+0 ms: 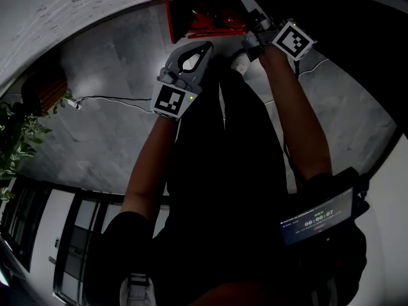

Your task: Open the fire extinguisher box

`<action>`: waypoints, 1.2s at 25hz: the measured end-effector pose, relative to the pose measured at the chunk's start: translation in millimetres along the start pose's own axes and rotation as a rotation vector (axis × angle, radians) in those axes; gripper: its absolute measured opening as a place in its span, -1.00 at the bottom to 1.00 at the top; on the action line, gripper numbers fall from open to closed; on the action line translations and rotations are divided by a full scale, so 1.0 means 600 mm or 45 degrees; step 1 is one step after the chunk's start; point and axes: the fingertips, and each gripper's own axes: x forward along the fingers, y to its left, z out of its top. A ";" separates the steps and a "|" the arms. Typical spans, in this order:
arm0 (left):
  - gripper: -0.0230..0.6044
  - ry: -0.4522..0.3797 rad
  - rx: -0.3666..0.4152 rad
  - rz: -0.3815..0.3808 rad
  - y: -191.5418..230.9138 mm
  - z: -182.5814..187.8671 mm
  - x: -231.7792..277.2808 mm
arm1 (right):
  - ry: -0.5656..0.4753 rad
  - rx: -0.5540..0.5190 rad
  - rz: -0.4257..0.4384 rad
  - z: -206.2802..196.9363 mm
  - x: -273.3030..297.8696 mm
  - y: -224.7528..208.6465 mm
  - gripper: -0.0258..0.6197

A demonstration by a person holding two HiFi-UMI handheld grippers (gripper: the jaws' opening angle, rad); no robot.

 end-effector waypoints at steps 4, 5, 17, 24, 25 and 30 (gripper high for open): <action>-0.92 -0.013 0.012 0.010 0.001 0.009 -0.004 | 0.016 -0.008 0.013 0.004 -0.003 0.008 -0.39; -0.92 -0.027 0.024 0.014 0.003 0.014 -0.006 | 0.028 -0.028 0.010 0.004 -0.007 0.014 -0.46; -0.92 -0.238 0.069 -0.044 -0.083 0.227 -0.162 | 0.270 -0.800 0.154 -0.014 -0.159 0.325 -0.85; -0.92 -0.300 0.127 -0.106 -0.155 0.327 -0.243 | 0.267 -1.016 0.327 0.000 -0.194 0.536 -0.86; -0.92 -0.307 0.134 -0.113 -0.164 0.338 -0.251 | 0.262 -1.039 0.346 0.003 -0.197 0.560 -0.86; -0.92 -0.362 0.143 -0.134 -0.197 0.384 -0.288 | 0.261 -1.044 0.426 -0.001 -0.215 0.645 -0.88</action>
